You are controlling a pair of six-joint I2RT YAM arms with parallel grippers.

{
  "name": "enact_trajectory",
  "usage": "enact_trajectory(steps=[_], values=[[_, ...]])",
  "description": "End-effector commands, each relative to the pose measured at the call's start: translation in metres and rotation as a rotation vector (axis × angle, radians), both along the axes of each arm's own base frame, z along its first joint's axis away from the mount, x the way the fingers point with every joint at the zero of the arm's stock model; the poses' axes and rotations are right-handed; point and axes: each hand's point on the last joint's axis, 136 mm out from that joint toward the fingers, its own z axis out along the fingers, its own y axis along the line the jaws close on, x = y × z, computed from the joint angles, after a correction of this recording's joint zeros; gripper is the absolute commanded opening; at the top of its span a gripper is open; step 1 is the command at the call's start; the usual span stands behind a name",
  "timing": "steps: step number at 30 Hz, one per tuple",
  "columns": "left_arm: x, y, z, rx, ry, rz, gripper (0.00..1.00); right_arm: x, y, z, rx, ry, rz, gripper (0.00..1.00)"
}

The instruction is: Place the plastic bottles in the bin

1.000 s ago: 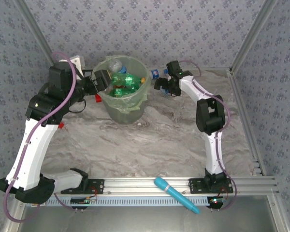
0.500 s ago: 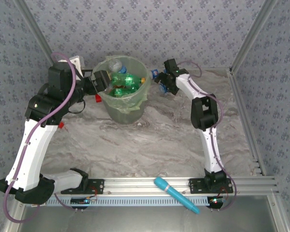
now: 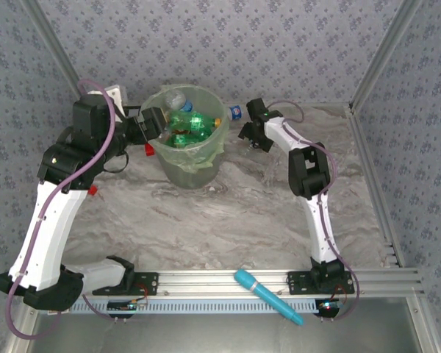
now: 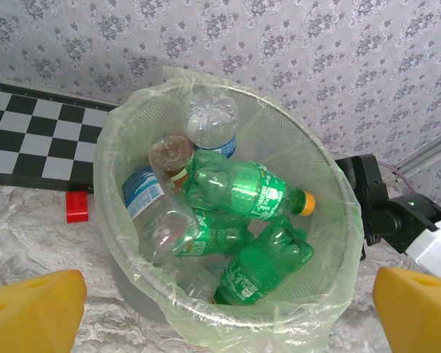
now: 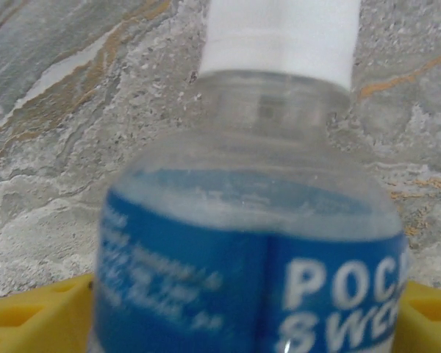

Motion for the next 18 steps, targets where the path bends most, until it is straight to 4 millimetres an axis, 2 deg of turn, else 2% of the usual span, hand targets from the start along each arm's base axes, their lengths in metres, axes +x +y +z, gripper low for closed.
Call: enact_trajectory(steps=[1,6,8,10,18], values=[[-0.003,0.002,0.007,0.004,-0.029,-0.009,1.00,-0.015,-0.004,0.008,-0.030,0.016,0.011,0.80],[-0.004,0.003,0.008,0.004,-0.028,-0.010,1.00,-0.020,-0.004,0.019,-0.041,-0.023,0.025,0.69],[-0.005,0.003,0.008,0.005,-0.029,-0.011,1.00,-0.021,-0.004,0.030,-0.046,-0.052,0.028,0.67],[-0.006,0.003,0.008,0.005,-0.032,-0.013,1.00,-0.022,-0.004,0.043,-0.042,-0.083,0.036,0.60],[-0.005,0.000,0.009,-0.001,-0.036,-0.031,1.00,-0.034,-0.013,0.094,-0.046,-0.180,0.044,0.57]])
